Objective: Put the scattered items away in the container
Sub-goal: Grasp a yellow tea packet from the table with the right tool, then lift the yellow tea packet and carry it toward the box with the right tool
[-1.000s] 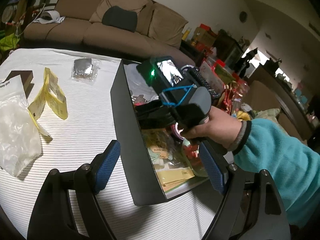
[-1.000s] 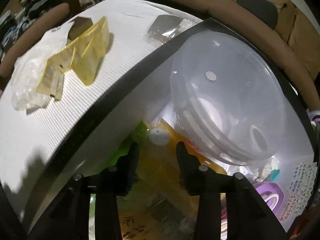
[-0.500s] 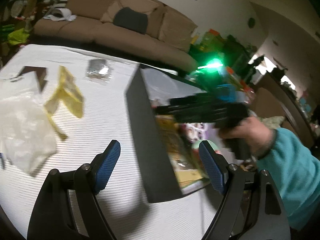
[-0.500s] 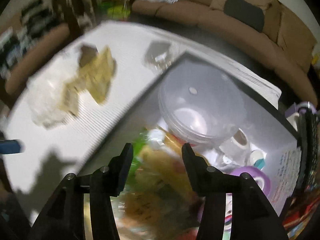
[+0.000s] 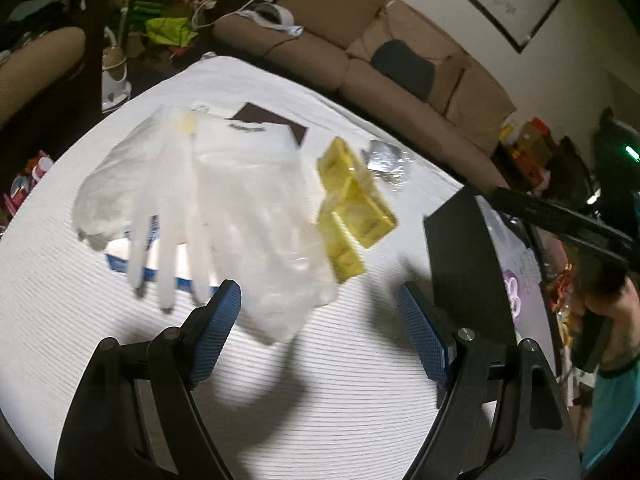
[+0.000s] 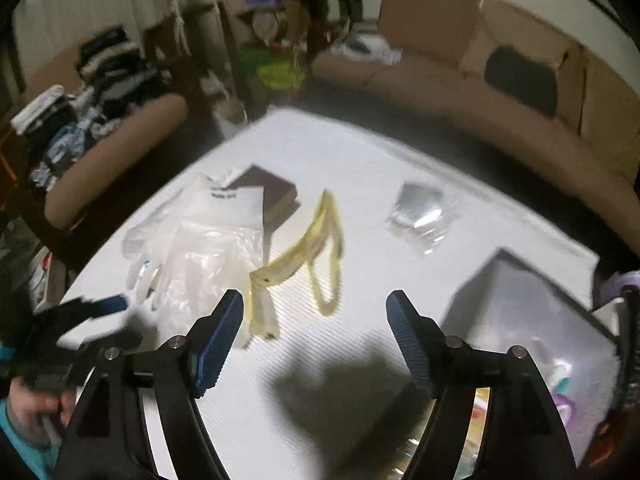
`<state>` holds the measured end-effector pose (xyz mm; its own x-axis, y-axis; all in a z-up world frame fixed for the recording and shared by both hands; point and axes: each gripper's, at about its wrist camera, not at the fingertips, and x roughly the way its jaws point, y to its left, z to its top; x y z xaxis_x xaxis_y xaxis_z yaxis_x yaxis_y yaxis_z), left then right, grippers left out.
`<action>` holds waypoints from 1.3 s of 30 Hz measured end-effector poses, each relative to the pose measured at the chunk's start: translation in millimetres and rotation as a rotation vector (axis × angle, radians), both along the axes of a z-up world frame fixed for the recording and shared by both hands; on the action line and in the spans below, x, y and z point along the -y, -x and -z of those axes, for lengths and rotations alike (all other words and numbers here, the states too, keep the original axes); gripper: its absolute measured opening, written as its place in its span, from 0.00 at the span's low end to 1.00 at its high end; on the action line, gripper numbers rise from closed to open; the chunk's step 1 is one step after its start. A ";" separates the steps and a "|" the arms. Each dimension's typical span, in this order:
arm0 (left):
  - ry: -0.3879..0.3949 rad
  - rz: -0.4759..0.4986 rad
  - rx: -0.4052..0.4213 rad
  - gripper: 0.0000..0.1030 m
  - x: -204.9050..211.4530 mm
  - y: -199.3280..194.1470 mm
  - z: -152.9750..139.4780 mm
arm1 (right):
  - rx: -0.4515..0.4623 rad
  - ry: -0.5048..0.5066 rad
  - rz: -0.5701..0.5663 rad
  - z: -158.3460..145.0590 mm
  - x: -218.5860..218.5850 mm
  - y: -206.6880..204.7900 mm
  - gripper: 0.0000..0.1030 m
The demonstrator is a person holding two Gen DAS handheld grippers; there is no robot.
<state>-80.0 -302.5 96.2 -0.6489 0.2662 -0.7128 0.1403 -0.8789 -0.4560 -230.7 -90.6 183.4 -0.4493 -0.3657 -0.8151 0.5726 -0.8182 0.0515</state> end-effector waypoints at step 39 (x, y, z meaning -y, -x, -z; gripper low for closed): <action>-0.124 0.301 -0.303 0.88 -38.5 -28.2 -66.7 | 0.149 0.580 -0.040 -62.3 -59.9 -83.6 0.09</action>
<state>-51.8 -264.0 162.9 -0.7038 0.5469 -0.4534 -0.2699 -0.7963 -0.5414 -147.1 -30.7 245.7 -0.3223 -0.7839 -0.5308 0.5546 -0.6107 0.5651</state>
